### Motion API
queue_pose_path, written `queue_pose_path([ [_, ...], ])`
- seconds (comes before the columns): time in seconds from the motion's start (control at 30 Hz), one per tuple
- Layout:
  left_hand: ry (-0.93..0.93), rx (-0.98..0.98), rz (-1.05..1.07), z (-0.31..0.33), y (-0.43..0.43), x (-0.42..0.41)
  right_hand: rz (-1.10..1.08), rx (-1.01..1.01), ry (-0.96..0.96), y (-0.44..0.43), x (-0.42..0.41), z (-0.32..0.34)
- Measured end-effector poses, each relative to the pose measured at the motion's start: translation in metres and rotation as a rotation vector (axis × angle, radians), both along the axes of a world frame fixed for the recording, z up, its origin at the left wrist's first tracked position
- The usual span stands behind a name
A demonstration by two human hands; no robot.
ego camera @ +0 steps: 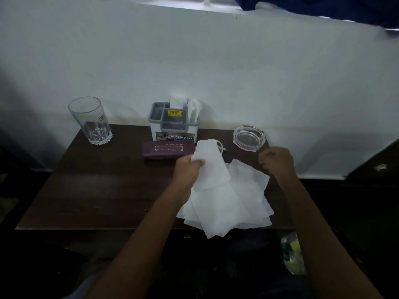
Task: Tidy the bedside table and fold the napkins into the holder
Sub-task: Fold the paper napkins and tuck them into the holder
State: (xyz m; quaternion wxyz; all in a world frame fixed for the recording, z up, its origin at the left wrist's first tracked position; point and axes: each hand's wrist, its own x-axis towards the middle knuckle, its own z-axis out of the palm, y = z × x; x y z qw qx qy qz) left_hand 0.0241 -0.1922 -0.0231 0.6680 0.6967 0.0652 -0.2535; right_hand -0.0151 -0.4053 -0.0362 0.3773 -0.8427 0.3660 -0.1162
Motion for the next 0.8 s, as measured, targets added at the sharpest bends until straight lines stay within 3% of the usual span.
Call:
queue_pose_path([
  [0.1, 0.052, -0.044, 0.092, -0.004, 0.002, 0.007, 0.120, -0.118, 0.206, -0.005, -0.009, -0.018],
  [0.3, 0.154, -0.116, 0.183, -0.005, 0.003, 0.012, 0.197, -0.188, 0.261, -0.006, -0.005, -0.028],
  [0.47, 0.163, -0.129, 0.181, -0.006, 0.005, 0.016, 0.099, -0.001, -0.039, -0.005, -0.008, 0.009],
  [0.6, 0.192, -0.140, 0.173, -0.007, 0.004, 0.016, 0.152, 0.091, -0.223, 0.010, -0.009, 0.052],
  [0.8, 0.339, -0.393, 0.123, -0.004, 0.006, 0.012, 0.270, 0.318, -0.443, 0.050, -0.013, 0.104],
])
